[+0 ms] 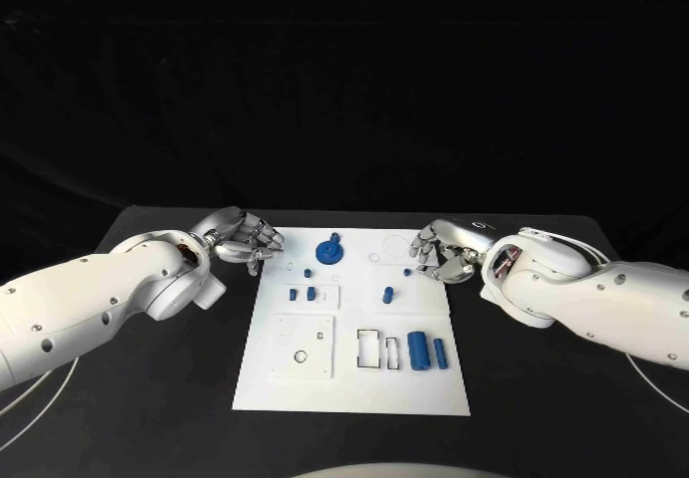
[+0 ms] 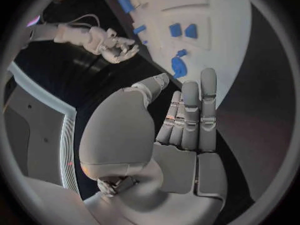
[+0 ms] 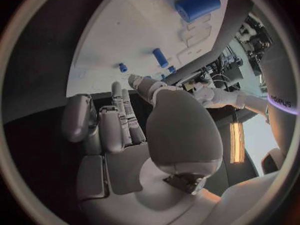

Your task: Assemble the parts on the task board

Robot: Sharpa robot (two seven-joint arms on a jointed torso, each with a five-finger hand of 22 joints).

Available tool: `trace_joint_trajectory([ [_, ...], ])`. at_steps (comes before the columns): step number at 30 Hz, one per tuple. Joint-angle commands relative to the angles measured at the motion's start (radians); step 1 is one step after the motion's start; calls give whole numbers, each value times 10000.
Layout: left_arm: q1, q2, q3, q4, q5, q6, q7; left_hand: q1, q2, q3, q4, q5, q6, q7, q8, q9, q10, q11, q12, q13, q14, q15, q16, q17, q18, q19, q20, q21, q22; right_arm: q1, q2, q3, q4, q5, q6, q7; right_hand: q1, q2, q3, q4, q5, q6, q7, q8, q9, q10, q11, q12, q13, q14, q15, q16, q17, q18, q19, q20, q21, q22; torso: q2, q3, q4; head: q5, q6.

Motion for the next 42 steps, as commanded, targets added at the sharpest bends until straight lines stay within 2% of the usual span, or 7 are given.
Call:
trace_joint_trajectory([
  [1,12,-155,11,340,4810,-783,2389,64,121,196,-20,53,210,-80,145,45,355,-90,334,97,-109,-42,-74,-66,154,-36,-74,-77,-45,-28,163,1,-98,-1690,364,-720,38,-21,53,-7,-47,82,-18,-54,-14,65,5,-64,-68,387,10,45,27,-81,47,0,97,194,18,-25,-4,-95,28],
  [5,0,-363,9,737,6040,-581,3220,43,126,246,-16,29,272,-144,207,52,572,-171,592,173,-168,-94,-82,-115,152,-54,-119,-134,-83,-61,365,2,-235,-1960,434,-787,31,-33,81,-20,-63,88,-12,-79,-27,86,13,-121,-129,390,17,71,50,-92,70,5,161,245,19,-50,-9,-100,11],
  [7,-5,-446,4,907,6372,-459,3473,36,120,249,-19,23,286,-161,221,53,631,-192,655,192,-181,-109,-81,-126,151,-58,-131,-149,-92,-78,447,2,-292,-2049,460,-807,20,-42,101,-30,-72,97,-8,-96,-37,99,19,-168,-179,392,22,91,67,-103,89,10,217,289,7,-32,1,-109,-1],
  [15,-29,-665,-13,1430,6913,-183,4024,-71,113,255,3,2,573,-291,408,96,1099,-350,919,251,-362,-212,-156,-230,147,-157,-216,-322,-189,-188,747,2,-483,-2207,582,-759,40,0,174,-61,-75,180,-26,-96,-40,172,10,-241,-272,392,21,124,86,-117,115,16,307,366,19,-34,12,-103,-40],
  [20,-34,-714,-15,1539,7001,-168,4152,-88,100,248,4,-5,585,-282,414,94,1143,-355,928,251,-373,-219,-160,-241,146,-162,-223,-340,-200,-300,909,1,-593,-2293,703,-750,97,83,271,-147,-48,418,-105,-30,-10,482,-71,-240,-356,387,-34,163,99,-143,173,-11,489,512,33,-3,-12,-73,-73],
  [27,-37,-738,-16,1602,7036,-149,4187,-90,85,243,-4,-8,578,-267,411,91,1154,-351,930,250,-376,-221,-161,-245,145,-163,-227,-348,-205,-393,1078,1,-782,-2477,785,-773,88,122,286,-189,-39,565,-159,10,12,685,-131,-227,-385,381,-80,177,95,-157,194,-47,575,588,42,-3,-15,-66,-121],
  [42,-36,-746,-16,1591,7045,-161,4047,-60,87,260,-34,-7,556,-242,400,81,1150,-339,923,245,-380,-220,-160,-255,144,-157,-233,-361,-214,-542,1254,-8,-972,-2870,949,-925,232,465,496,-389,-320,936,-302,105,77,1092,-275,-242,-435,389,-205,238,135,-201,271,-156,818,801,18,8,-16,-51,-214],
])
